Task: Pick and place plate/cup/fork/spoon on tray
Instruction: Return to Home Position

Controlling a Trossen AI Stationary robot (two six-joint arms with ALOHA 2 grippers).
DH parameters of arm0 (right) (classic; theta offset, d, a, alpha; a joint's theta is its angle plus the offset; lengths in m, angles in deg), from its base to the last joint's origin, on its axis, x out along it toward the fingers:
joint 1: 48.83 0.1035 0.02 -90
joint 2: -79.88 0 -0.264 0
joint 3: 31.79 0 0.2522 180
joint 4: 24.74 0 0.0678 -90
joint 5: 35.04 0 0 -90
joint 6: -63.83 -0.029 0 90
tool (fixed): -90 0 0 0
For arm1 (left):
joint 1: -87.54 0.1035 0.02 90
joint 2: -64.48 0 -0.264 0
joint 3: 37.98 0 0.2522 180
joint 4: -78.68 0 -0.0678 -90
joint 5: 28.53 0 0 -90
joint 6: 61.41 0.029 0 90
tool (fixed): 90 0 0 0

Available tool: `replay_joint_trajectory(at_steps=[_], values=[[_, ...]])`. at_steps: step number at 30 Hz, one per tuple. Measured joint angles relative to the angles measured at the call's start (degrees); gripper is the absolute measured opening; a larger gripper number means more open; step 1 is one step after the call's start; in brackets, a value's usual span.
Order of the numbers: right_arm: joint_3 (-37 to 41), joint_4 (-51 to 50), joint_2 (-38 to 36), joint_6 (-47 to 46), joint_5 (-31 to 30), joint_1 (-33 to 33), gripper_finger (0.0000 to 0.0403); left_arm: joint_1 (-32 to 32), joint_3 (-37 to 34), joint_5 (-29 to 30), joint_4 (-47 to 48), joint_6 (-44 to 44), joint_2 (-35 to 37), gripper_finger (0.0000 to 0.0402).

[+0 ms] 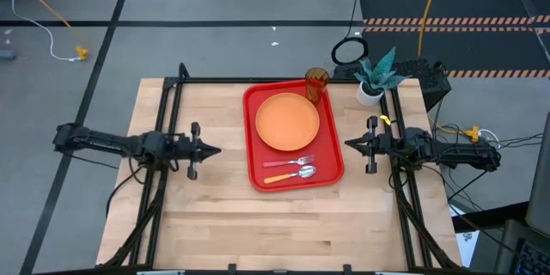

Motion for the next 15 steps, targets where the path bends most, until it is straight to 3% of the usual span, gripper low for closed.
replay_joint_trajectory(at_steps=[6,15], values=[[0.0,0.0,0.0,0.0,0.0,0.0,0.0000,0.0,0.0,-0.1,1.9,1.2,5.8,0.0019],[0.0,0.0,0.0,0.0,0.0,0.0,0.0000,0.0,0.0,-0.1,3.9,3.3,13.6,0.0005]])
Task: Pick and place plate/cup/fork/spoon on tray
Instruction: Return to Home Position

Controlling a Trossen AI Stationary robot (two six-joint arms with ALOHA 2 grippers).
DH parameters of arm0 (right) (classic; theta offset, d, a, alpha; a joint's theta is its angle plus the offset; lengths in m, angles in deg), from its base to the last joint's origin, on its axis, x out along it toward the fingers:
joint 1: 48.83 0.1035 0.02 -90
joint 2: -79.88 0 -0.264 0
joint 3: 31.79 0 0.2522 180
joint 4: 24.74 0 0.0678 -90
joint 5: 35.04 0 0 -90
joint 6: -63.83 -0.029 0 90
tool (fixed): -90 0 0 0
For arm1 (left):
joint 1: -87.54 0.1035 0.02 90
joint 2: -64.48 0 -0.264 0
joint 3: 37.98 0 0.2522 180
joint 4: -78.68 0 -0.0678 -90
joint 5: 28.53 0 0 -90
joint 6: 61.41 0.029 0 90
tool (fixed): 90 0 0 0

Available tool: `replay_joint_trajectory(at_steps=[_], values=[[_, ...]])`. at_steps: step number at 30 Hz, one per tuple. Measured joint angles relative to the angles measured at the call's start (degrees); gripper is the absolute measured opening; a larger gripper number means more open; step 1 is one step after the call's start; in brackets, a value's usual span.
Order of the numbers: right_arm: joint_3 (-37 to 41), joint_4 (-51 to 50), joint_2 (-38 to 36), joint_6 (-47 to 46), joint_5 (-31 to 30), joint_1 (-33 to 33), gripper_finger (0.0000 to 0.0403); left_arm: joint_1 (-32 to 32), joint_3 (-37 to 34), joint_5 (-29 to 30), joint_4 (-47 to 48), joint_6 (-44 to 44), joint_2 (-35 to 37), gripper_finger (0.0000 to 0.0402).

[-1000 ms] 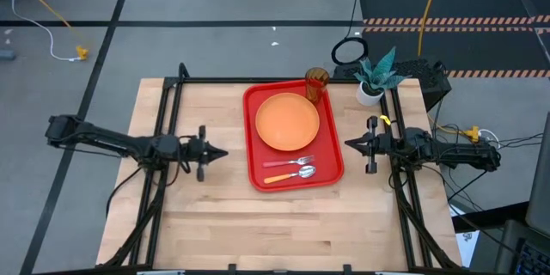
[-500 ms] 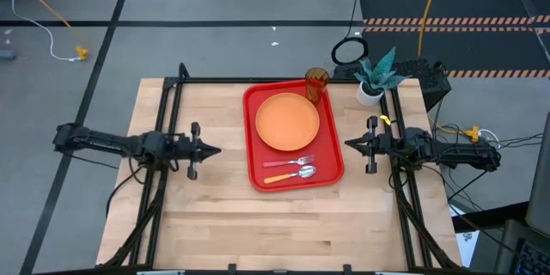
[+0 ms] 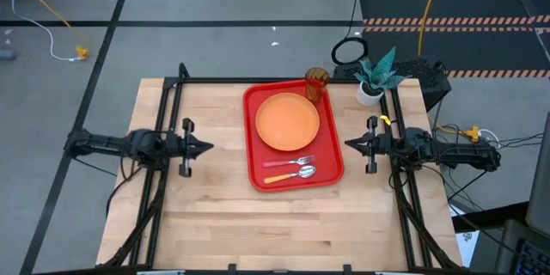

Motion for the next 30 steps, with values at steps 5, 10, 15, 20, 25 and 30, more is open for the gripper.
replay_joint_trajectory(at_steps=[5,10,15,20,25,30], values=[[0.0,0.0,0.0,0.0,0.0,0.0,0.0000,0.0,0.0,0.0,4.0,0.5,3.5,0.0019],[0.0,0.0,0.0,0.0,0.0,0.0,0.0000,0.1,0.0,0.0,6.8,0.3,3.4,0.0010],[0.0,0.0,0.0,0.0,0.0,0.0,0.0000,0.1,0.0,0.0,8.8,0.4,3.4,0.0006],[0.0,0.0,0.0,0.0,0.0,0.0,0.0000,0.1,0.1,0.2,9.8,1.0,3.0,0.0021],[0.0,0.0,0.0,0.0,0.0,0.0,0.0000,0.1,0.1,0.3,9.9,0.7,3.0,0.0023],[0.0,0.0,0.0,0.0,0.0,0.0,0.0000,0.1,0.1,0.4,9.9,-0.5,3.0,0.0023]])
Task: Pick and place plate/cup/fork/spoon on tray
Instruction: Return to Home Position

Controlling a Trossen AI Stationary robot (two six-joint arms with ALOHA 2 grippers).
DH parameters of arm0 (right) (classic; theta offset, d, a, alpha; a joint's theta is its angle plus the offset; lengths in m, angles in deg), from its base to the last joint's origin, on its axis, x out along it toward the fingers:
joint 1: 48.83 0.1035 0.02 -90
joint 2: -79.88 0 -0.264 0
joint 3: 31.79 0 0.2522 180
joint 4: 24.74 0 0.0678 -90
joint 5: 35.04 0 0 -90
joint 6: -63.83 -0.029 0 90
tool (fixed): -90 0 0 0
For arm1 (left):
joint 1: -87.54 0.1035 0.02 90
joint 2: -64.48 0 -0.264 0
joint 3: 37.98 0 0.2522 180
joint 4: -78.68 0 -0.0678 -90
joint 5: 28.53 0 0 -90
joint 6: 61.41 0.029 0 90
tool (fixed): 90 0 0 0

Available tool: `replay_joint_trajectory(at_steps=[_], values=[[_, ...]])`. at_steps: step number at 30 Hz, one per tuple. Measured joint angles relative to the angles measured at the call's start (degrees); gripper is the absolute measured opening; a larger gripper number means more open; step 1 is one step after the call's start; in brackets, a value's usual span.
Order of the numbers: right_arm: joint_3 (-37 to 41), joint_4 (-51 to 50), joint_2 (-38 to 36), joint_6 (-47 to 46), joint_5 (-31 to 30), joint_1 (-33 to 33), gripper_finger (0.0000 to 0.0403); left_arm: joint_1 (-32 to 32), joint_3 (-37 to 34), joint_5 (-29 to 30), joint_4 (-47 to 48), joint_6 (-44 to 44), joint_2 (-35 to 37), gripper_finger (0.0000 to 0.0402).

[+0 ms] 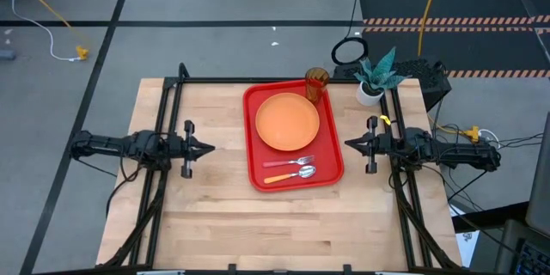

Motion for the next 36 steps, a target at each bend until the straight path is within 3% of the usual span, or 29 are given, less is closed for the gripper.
replay_joint_trajectory(at_steps=[36], values=[[0.0,0.0,0.0,0.0,0.0,0.0,0.0000,0.0,-0.1,0.2,-1.4,-0.1,0.0,0.0024]])
